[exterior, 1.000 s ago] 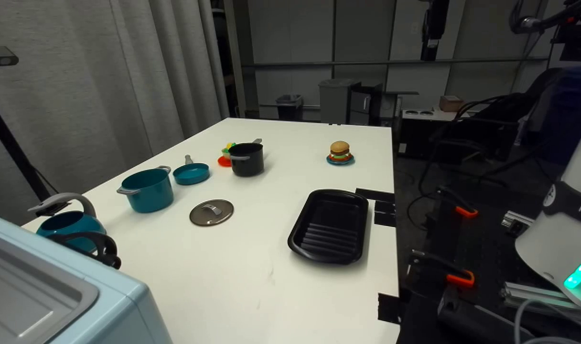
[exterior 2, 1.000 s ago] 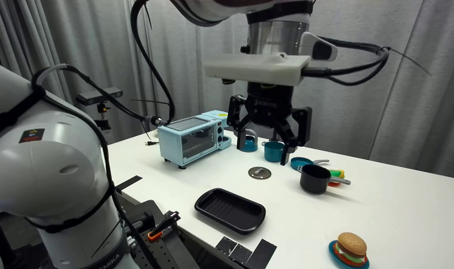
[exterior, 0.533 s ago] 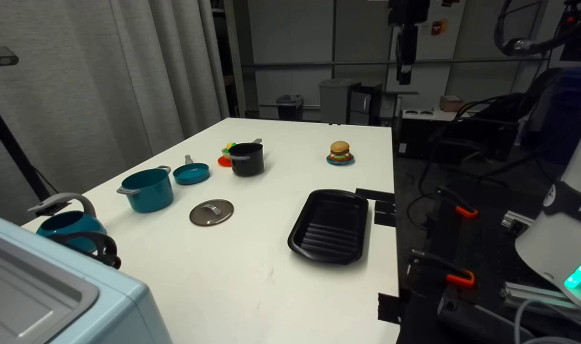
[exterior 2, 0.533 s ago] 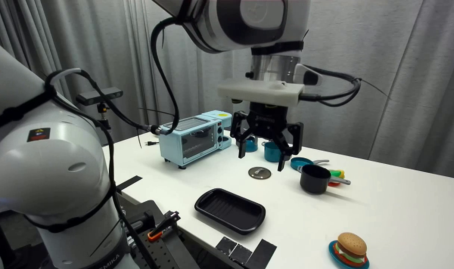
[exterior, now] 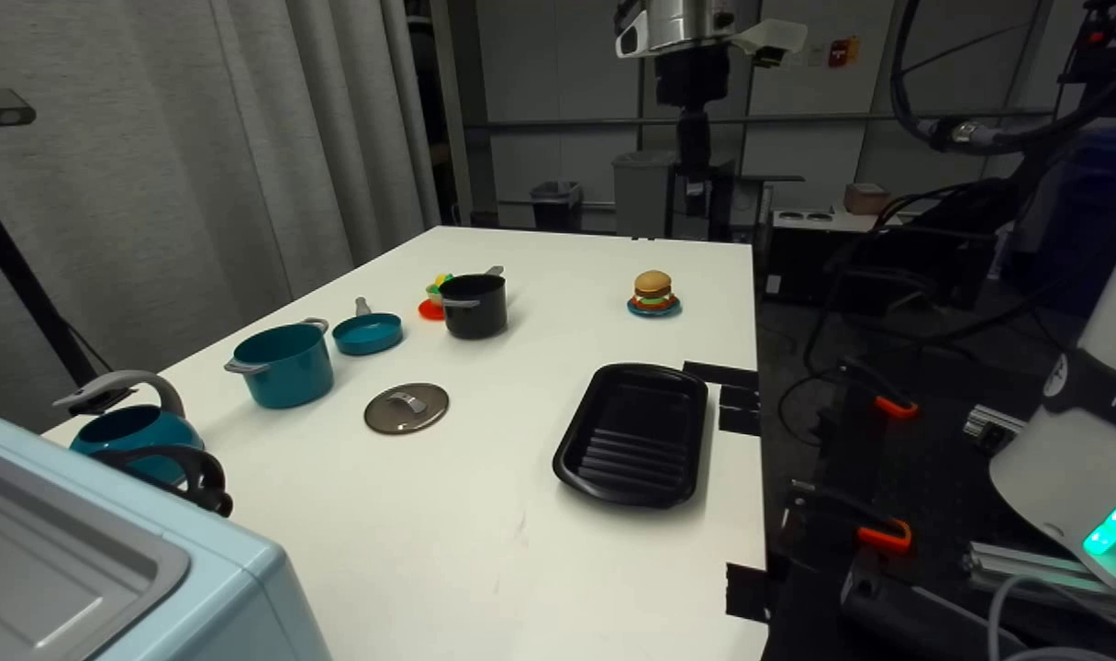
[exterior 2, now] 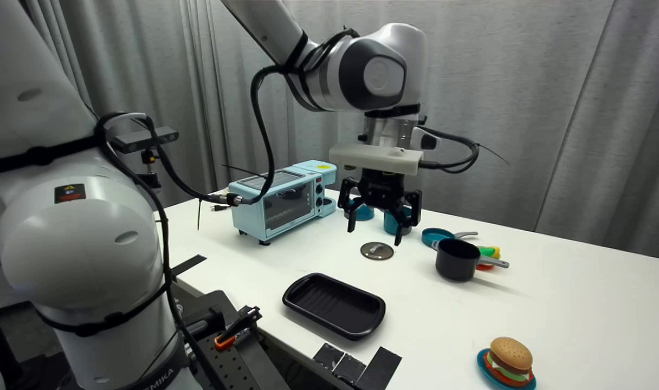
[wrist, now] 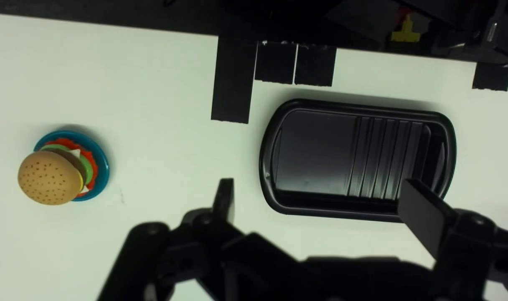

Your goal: Put the lid on the black pot

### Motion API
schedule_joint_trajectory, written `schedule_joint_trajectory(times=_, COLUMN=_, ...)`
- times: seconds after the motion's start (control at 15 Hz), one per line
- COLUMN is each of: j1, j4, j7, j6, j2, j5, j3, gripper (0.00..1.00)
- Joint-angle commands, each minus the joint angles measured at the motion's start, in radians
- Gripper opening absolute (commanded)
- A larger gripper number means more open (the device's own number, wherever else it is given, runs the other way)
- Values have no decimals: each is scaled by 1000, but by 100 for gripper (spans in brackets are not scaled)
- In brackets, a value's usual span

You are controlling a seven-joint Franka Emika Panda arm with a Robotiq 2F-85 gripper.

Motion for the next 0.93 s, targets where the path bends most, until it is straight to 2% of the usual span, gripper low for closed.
schedule_joint_trajectory(times=0.0, j1=15, j4=100, j7=45, j6=40, j2=136, j5=47, j3=52, gripper=100)
schedule_joint_trajectory(times=0.4, j1=13, j4=209, j7=75, j6=97, j2=272, j5=116, j3=120, gripper=100)
schedule_joint_trajectory(times=0.67, j1=4, j4=256, j7=50, j6=88, j2=299, j5=167, j3=140, gripper=100)
schedule_joint_trajectory(times=0.73, j1=1, j4=223, j7=70, j6=92, j2=281, j5=130, j3=141, gripper=100)
schedule_joint_trajectory(times=0.87, j1=1, j4=237, j7=70, j6=91, j2=288, j5=138, j3=144, gripper=100)
